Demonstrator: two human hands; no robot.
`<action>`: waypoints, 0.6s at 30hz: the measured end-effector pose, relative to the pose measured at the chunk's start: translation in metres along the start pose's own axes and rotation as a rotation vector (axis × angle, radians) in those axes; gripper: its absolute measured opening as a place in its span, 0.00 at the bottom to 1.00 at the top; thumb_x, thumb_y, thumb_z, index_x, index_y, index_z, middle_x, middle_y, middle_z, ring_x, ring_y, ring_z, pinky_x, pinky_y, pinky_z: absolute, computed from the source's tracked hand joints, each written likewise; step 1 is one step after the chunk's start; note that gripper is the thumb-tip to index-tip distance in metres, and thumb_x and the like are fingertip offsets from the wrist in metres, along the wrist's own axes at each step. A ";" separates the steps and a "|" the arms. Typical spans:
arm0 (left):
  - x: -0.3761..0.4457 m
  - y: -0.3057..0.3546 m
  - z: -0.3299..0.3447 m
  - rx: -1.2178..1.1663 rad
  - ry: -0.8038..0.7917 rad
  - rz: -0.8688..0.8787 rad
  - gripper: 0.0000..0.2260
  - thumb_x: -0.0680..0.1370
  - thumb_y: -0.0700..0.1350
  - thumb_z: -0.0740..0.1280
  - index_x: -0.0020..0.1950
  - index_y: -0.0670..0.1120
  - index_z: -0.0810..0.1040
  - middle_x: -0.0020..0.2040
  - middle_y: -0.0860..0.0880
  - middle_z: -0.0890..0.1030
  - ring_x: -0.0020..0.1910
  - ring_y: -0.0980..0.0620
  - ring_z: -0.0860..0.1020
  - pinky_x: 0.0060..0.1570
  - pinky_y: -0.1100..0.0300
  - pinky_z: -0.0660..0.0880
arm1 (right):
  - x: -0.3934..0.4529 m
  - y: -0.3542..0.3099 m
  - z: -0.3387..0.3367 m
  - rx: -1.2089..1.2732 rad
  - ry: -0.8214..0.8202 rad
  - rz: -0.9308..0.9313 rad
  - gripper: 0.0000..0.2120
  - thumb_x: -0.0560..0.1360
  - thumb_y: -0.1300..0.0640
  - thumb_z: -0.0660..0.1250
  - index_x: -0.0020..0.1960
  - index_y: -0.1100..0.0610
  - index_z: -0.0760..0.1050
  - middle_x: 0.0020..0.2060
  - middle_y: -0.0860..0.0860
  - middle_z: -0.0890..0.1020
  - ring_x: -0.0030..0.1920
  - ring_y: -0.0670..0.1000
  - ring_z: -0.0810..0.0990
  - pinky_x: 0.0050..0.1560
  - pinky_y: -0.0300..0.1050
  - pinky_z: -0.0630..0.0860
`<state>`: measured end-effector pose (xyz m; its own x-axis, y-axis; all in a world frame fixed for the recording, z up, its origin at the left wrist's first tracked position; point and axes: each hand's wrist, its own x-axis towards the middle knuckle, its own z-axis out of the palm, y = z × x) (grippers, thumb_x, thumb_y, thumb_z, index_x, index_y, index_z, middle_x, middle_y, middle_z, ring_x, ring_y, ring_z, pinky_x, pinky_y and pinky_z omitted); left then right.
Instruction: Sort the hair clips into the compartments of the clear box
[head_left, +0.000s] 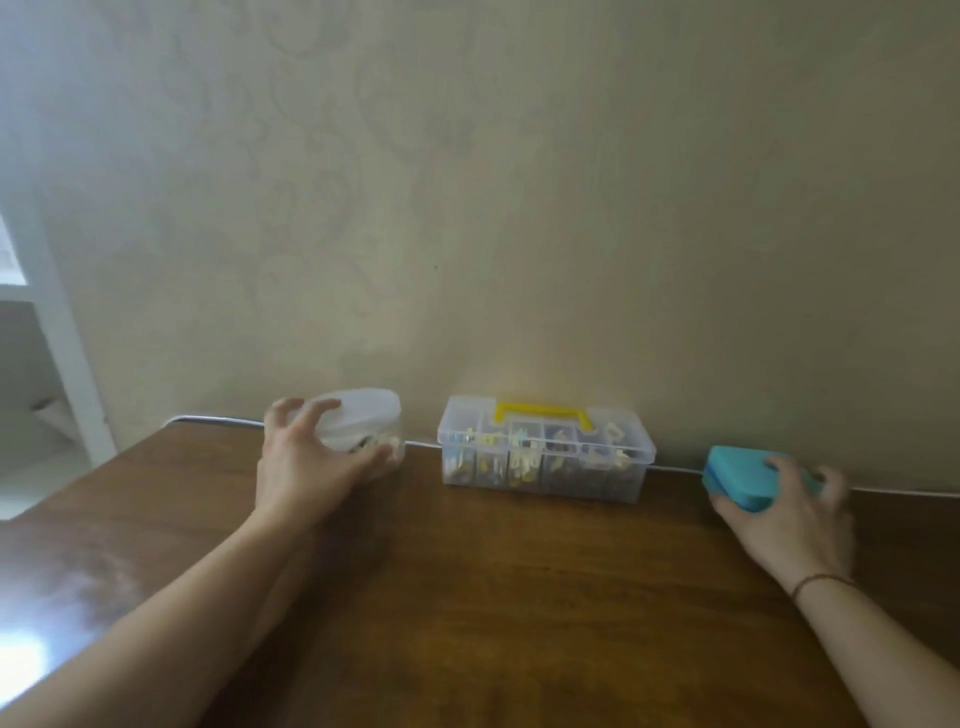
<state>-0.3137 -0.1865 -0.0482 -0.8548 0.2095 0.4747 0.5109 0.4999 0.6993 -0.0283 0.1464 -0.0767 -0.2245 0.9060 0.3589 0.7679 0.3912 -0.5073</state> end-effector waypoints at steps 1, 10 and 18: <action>0.004 0.007 -0.005 -0.058 0.049 0.042 0.31 0.63 0.57 0.80 0.63 0.52 0.77 0.70 0.47 0.66 0.66 0.48 0.70 0.64 0.59 0.65 | 0.000 0.001 0.001 0.000 -0.004 0.001 0.38 0.63 0.41 0.76 0.68 0.50 0.66 0.67 0.56 0.60 0.60 0.68 0.71 0.60 0.58 0.72; 0.015 0.098 0.042 -0.149 -0.170 0.330 0.35 0.61 0.59 0.80 0.65 0.56 0.74 0.71 0.51 0.63 0.62 0.54 0.67 0.63 0.59 0.67 | -0.001 -0.003 -0.006 0.192 0.138 -0.036 0.35 0.63 0.49 0.79 0.66 0.54 0.69 0.69 0.56 0.63 0.64 0.66 0.69 0.61 0.57 0.71; 0.004 0.092 0.058 -0.074 -0.288 0.267 0.53 0.63 0.64 0.77 0.77 0.54 0.47 0.78 0.49 0.46 0.75 0.43 0.57 0.70 0.46 0.64 | -0.022 -0.118 -0.007 0.339 0.138 -0.484 0.34 0.63 0.41 0.76 0.60 0.56 0.67 0.63 0.55 0.67 0.62 0.56 0.69 0.63 0.49 0.69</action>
<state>-0.2755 -0.0913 -0.0127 -0.6763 0.5559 0.4833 0.7147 0.3362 0.6133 -0.1095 0.0794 -0.0190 -0.4030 0.5918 0.6981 0.3589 0.8039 -0.4743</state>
